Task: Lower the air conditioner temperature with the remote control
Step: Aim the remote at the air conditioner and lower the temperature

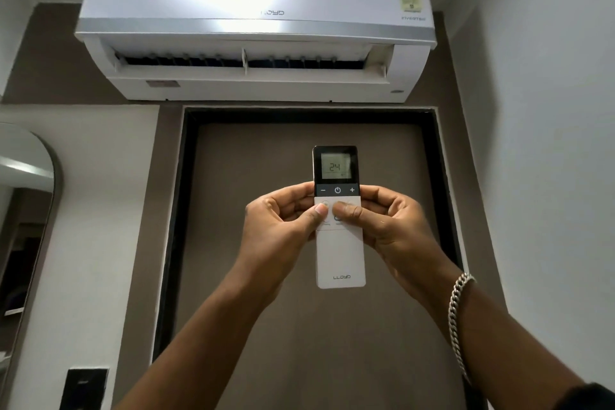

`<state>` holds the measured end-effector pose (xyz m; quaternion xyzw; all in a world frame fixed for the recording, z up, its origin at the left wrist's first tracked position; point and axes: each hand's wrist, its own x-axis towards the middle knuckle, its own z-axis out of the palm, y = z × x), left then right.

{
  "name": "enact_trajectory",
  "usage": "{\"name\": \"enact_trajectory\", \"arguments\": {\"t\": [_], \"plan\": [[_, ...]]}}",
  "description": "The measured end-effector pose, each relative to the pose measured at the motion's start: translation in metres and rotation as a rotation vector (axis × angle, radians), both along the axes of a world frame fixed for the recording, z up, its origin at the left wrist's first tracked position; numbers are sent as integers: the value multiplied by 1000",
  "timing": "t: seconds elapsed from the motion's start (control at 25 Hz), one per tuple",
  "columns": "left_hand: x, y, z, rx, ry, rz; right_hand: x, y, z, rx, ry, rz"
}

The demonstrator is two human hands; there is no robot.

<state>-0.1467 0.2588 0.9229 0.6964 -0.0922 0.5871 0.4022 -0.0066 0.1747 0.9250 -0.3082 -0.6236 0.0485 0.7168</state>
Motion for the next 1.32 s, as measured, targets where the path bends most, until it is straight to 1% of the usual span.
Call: {"name": "enact_trajectory", "arguments": {"t": [0.4,0.52,0.8,0.92,1.32], "plan": [[-12,-11,9,105,-26,-106,-11,-24,9,50,-65,34],[-14,-14,9,115,-28,-101,-13,-26,11,62,-62,15],[-19,-17,8,77,-14,-62,-16,-25,7,62,-55,-19],[-18,-18,7,51,-11,-79,-17,-27,6,67,-63,-7],[-20,-21,2,38,-16,-26,-19,-26,4,45,-57,6]]}}
